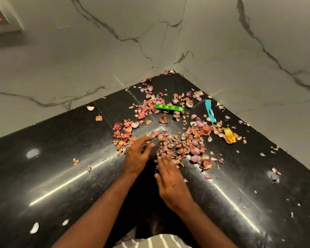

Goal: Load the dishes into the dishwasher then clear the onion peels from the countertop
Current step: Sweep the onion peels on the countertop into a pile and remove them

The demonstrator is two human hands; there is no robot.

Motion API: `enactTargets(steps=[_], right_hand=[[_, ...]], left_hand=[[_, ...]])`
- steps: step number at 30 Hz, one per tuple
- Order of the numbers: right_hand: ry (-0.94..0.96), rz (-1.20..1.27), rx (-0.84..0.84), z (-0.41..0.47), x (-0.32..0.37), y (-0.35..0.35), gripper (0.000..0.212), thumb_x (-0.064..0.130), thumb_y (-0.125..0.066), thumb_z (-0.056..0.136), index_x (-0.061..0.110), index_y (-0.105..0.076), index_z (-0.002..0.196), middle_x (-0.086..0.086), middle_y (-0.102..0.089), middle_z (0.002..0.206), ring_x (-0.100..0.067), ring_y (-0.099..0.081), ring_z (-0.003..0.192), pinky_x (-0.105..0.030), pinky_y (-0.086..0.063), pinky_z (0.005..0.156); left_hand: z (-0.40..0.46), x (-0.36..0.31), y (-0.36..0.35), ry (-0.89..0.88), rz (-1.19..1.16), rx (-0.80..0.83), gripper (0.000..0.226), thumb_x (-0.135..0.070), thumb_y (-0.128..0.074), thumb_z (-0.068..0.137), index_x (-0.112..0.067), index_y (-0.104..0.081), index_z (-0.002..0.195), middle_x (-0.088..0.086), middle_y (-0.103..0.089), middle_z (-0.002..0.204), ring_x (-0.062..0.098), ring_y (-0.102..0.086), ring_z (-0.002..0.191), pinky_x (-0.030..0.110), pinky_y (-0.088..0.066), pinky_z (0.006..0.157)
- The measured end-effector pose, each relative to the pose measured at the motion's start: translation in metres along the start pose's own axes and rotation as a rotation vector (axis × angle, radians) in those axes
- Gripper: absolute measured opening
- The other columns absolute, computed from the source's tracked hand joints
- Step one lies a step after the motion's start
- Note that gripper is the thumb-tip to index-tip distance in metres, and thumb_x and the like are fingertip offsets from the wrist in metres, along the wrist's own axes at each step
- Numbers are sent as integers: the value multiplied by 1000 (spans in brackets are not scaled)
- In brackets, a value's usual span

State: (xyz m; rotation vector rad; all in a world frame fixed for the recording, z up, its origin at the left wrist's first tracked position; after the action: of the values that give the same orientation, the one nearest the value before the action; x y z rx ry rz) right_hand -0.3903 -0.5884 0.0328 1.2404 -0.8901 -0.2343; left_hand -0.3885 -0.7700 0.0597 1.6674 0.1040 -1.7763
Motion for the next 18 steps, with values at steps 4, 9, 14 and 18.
enactTargets(steps=[4,9,14,18], right_hand=[[379,-108,265,10,32,-26,61,42,-30,111,20,-14,166,-3,0,174,-17,6,160,-40,6,128],[241,-220,283,27,1,-23,61,57,-16,110,37,0,165,7,14,172,-13,17,158,-46,4,130],[-164,-232,218,49,-57,14,66,60,-9,108,32,14,163,10,25,169,-12,29,154,-41,9,129],[-240,-154,86,63,-60,37,62,51,-17,111,22,-12,166,3,4,173,-12,17,157,-32,11,126]], left_hand=[[5,13,48,-4,99,-248,19,-23,-57,106,-23,-71,119,-8,-74,110,-5,-67,103,23,-56,91],[-5,75,115,258,602,-401,56,-37,-53,106,-11,-41,154,21,-34,163,35,-22,155,51,-16,126],[-42,124,148,802,833,-428,102,-74,-37,97,1,-11,162,35,4,166,46,10,156,62,5,124],[-28,114,116,706,876,-273,98,-73,-24,100,-1,-3,163,32,8,168,43,11,157,56,6,127]])
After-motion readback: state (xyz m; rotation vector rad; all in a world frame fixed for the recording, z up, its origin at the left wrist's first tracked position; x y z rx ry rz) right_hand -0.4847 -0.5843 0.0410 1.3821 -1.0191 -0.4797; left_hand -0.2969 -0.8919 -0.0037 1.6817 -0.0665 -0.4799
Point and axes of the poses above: each hand's wrist, its own z-axis towards the middle knuckle, its own y-axis out of the back of the hand, x = y × z, the point moved 2 cm from there along z, towards the middle knuckle
